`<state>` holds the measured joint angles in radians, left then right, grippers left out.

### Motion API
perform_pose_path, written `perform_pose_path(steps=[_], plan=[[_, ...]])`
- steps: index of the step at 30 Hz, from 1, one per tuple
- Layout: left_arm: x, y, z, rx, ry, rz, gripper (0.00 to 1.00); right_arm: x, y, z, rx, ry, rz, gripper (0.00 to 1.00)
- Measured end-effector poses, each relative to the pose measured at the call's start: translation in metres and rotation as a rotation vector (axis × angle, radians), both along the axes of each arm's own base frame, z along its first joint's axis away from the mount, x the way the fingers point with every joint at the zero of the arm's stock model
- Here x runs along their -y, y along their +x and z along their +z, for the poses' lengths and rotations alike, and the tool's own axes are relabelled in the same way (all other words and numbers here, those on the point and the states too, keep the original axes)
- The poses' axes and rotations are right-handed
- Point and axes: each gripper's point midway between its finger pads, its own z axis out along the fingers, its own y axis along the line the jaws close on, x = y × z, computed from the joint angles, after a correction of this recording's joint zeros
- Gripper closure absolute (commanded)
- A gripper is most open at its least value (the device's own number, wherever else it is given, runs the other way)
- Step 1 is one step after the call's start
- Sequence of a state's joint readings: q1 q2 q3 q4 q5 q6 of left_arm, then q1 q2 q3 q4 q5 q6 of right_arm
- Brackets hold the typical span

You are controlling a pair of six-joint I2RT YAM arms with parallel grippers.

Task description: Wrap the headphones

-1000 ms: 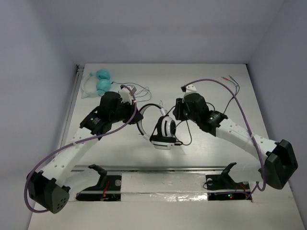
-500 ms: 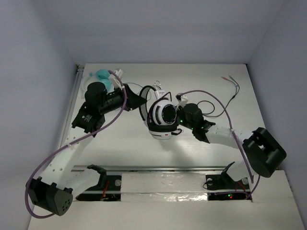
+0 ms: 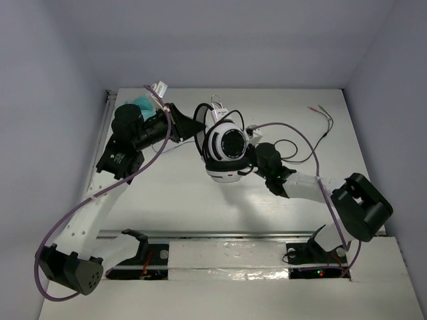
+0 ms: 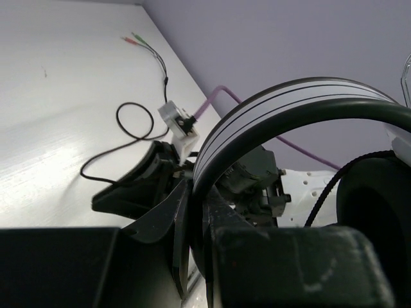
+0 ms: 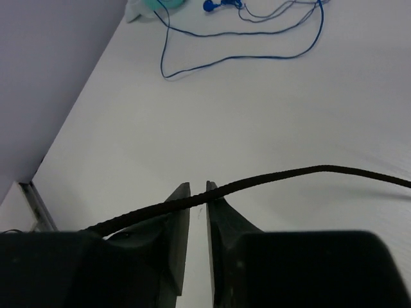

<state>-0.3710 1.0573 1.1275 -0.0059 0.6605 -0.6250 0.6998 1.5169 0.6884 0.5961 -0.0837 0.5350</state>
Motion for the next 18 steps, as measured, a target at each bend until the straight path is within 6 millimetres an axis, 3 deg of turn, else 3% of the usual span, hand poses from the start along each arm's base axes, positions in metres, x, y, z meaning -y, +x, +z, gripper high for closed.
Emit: perform_pose_path(steps=[3, 4, 6, 7, 9, 11, 13, 18], plan=[[-0.005, 0.002, 0.017, 0.027, 0.007, 0.036, 1.0, 0.008, -0.011, 0.02, 0.033, 0.037, 0.004, 0.8], [-0.006, 0.003, 0.023, 0.037, 0.008, 0.048, 1.0, 0.012, -0.016, 0.026, 0.041, 0.051, 0.004, 0.75], [-0.009, 0.004, 0.033, 0.052, 0.007, 0.07, 1.0, 0.021, -0.028, 0.032, 0.053, 0.072, 0.002, 0.62], [-0.01, 0.005, 0.037, 0.055, 0.007, 0.08, 1.0, 0.025, -0.031, 0.033, 0.055, 0.076, -0.002, 0.43], [-0.012, 0.007, 0.042, 0.056, 0.007, 0.097, 1.0, 0.03, -0.035, 0.032, 0.052, 0.067, -0.01, 0.34], [-0.013, 0.011, 0.042, 0.047, 0.013, 0.114, 1.0, 0.034, -0.034, 0.029, 0.051, 0.046, -0.023, 0.36], [-0.014, 0.015, 0.039, 0.028, 0.023, 0.129, 1.0, 0.036, -0.034, 0.023, 0.041, 0.017, -0.027, 0.48], [-0.018, 0.022, 0.029, -0.015, 0.057, 0.167, 1.0, 0.037, -0.04, 0.019, 0.022, -0.009, -0.008, 0.54]])
